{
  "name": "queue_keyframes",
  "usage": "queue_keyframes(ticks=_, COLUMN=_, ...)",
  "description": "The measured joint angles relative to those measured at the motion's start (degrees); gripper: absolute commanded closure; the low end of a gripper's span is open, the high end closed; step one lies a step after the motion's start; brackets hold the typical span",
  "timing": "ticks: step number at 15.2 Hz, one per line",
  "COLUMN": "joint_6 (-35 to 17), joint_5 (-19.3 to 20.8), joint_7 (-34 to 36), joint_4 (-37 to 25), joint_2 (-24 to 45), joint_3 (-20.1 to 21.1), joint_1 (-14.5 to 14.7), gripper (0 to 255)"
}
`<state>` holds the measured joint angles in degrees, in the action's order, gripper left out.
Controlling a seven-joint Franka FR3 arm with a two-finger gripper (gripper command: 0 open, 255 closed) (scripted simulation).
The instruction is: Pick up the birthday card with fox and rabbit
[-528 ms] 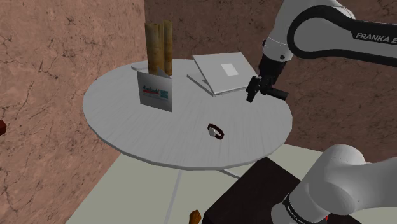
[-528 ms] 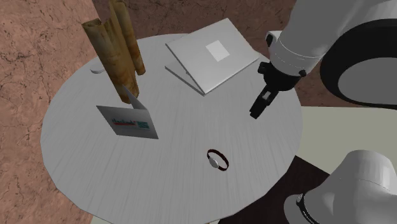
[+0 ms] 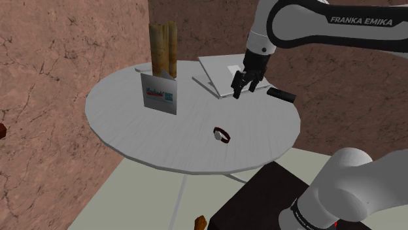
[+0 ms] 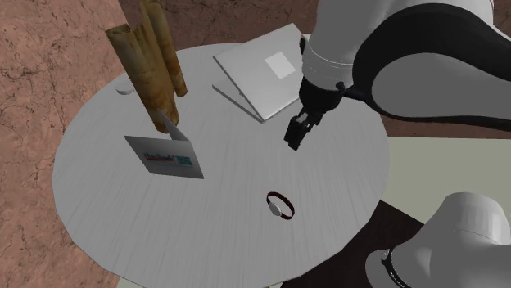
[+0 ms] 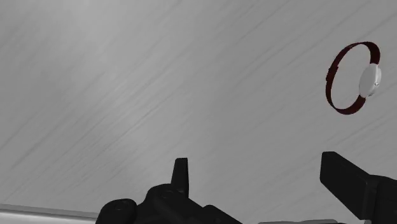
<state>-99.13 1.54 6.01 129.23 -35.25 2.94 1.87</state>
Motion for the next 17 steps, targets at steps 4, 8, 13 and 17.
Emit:
queue_keyframes(ticks=4, joint_6=-0.3, joint_5=-1.3, joint_7=2.5, joint_4=-7.3, joint_2=8.3, joint_3=2.5, joint_1=1.1, gripper=0)
queue_keyframes(ticks=8, joint_6=0.9, joint_5=-1.9, joint_7=4.8, joint_4=-16.1, joint_2=16.6, joint_3=4.7, joint_1=2.0, gripper=0)
queue_keyframes(ticks=13, joint_6=2.8, joint_5=-1.6, joint_7=7.6, joint_4=-28.4, joint_2=27.7, joint_3=7.2, joint_1=3.2, gripper=0)
queue_keyframes(ticks=17, joint_6=6.3, joint_5=-0.5, joint_7=10.1, joint_4=-41.2, joint_2=37.7, joint_3=9.0, joint_1=4.6, gripper=0)
